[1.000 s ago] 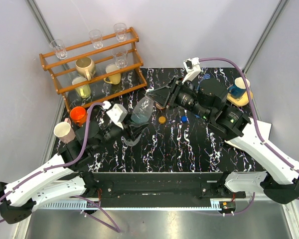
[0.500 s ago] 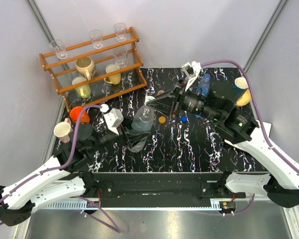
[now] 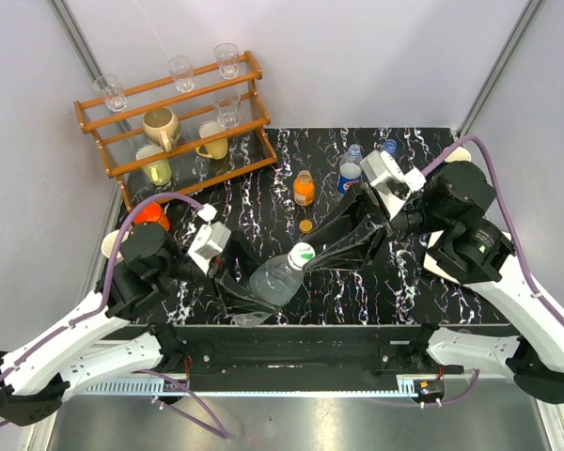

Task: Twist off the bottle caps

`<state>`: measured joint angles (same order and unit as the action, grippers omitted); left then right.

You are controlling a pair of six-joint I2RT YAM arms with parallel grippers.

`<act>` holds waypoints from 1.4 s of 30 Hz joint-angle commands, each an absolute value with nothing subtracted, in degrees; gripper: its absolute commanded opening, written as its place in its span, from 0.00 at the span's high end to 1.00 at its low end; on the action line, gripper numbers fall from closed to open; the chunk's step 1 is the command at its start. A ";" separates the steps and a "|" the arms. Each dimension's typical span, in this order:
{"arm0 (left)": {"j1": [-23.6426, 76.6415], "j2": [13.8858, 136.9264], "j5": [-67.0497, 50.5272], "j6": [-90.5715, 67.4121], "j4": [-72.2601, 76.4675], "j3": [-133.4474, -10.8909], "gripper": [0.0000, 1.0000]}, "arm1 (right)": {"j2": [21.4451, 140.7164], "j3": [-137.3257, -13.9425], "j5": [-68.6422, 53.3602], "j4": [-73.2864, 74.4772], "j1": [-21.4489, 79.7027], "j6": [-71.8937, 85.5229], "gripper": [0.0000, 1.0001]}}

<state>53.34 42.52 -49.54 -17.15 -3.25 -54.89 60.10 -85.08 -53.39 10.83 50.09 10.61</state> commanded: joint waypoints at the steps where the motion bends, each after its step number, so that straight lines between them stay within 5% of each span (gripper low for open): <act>1: 52.30 41.92 -57.74 -23.98 8.61 -58.01 0.49 | 60.47 -85.25 -68.54 11.43 49.92 9.23 1.00; 10: 52.03 43.94 -61.34 -24.88 9.05 -57.57 0.46 | 60.12 -83.85 -81.65 0.97 49.92 15.47 1.00; 16: 51.15 44.56 -59.15 -17.95 0.63 -58.45 0.46 | 57.49 -83.58 -75.16 0.70 47.02 13.54 1.00; 22: 50.27 45.00 -57.48 -14.77 -4.21 -57.05 0.46 | 53.18 -83.33 -48.74 0.88 46.93 11.51 1.00; 29: 50.27 40.53 -42.84 -9.76 -9.66 -55.11 0.46 | 52.90 -75.96 8.68 12.21 46.93 8.52 1.00; 32: 50.27 38.42 -39.30 -7.74 -11.94 -54.49 0.45 | 54.48 -67.08 21.84 14.06 46.93 10.54 1.00; 42: 50.27 29.89 -24.00 -5.01 -12.48 -50.80 0.44 | 68.54 -47.11 19.78 4.05 47.19 23.55 1.00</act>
<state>50.50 32.82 -32.45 -6.96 -14.50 -51.99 64.47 -48.53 17.43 11.27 47.03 18.44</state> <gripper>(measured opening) 0.561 0.365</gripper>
